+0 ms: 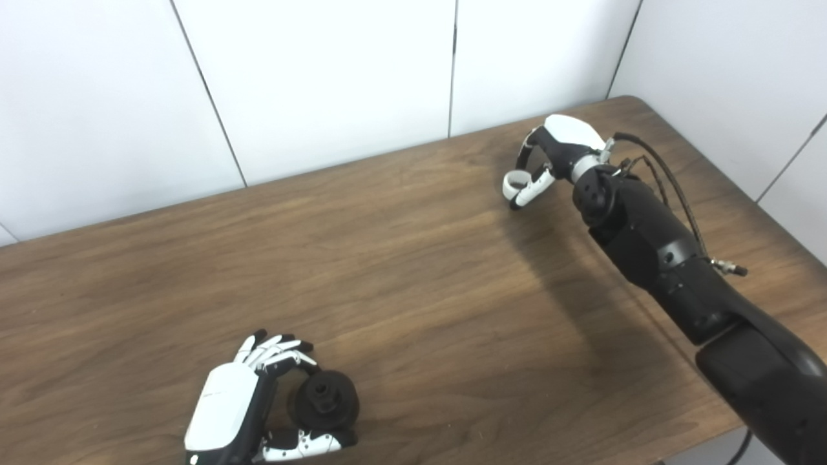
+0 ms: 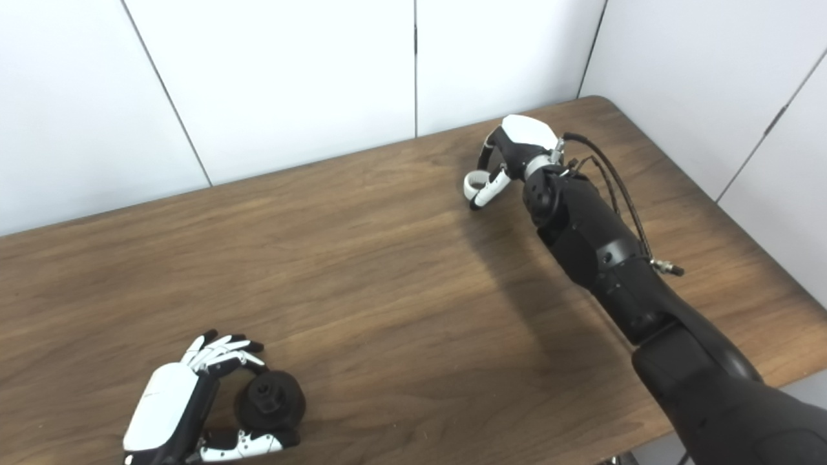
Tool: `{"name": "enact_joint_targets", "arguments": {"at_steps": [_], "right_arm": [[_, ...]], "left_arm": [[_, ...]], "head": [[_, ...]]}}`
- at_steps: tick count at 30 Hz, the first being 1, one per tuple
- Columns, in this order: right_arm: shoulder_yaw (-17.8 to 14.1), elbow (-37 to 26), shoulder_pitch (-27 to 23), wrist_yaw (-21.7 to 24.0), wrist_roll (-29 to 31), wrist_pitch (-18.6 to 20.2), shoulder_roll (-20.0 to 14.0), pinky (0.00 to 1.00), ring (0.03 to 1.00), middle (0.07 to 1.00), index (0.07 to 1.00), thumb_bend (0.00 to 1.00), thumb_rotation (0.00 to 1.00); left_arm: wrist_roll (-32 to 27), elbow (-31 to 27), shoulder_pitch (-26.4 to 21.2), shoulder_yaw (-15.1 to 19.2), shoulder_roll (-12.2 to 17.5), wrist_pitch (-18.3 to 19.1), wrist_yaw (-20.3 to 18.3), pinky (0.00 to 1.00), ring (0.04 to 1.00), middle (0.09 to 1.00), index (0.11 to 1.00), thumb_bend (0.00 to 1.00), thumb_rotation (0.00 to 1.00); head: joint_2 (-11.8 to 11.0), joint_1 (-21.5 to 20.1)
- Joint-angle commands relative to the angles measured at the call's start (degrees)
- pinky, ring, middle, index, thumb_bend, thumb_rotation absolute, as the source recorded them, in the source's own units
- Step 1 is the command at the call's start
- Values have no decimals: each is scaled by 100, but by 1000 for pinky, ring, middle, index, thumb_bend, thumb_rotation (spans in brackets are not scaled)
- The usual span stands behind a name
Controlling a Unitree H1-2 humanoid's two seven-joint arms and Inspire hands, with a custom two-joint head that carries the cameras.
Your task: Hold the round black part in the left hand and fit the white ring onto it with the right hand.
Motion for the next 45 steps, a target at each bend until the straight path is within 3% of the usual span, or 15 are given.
{"name": "enact_joint_targets", "arguments": {"at_steps": [1, 7, 20, 29, 36, 45], "right_arm": [[4, 4, -157, -153, -79, -31, -108, 1000, 994, 863, 488, 526, 137], [23, -44, -89, -170, -64, -154, -166, 1000, 977, 819, 485, 523, 130], [38, -265, 41, -80, -50, -167, -303, 1000, 974, 817, 486, 523, 133], [-14, -1538, 395, 114, 154, -611, -447, 1000, 958, 798, 485, 523, 132], [15, -2764, 778, 666, 16, -367, -333, 1000, 954, 843, 485, 524, 134], [-3, -4045, 1374, 986, 82, -422, -40, 1000, 967, 864, 482, 525, 134]], "left_arm": [[53, -77, 39, 19, 38, 26, -17, 953, 836, 766, 484, 522, 48], [60, -41, 37, 22, 50, -22, 39, 951, 833, 762, 484, 522, 47], [55, -55, 34, 14, 3, 30, 14, 945, 832, 763, 484, 522, 48], [146, -42, 25, -29, -53, 102, -28, 952, 840, 768, 484, 522, 49], [268, -19, 23, -68, -106, 100, -4, 956, 840, 773, 484, 523, 49], [396, -61, 19, -156, -237, 233, -58, 959, 846, 780, 484, 523, 50]], "head": [[6, -3], [29, -7], [39, 79], [64, 416], [111, 630], [163, 1162]]}}
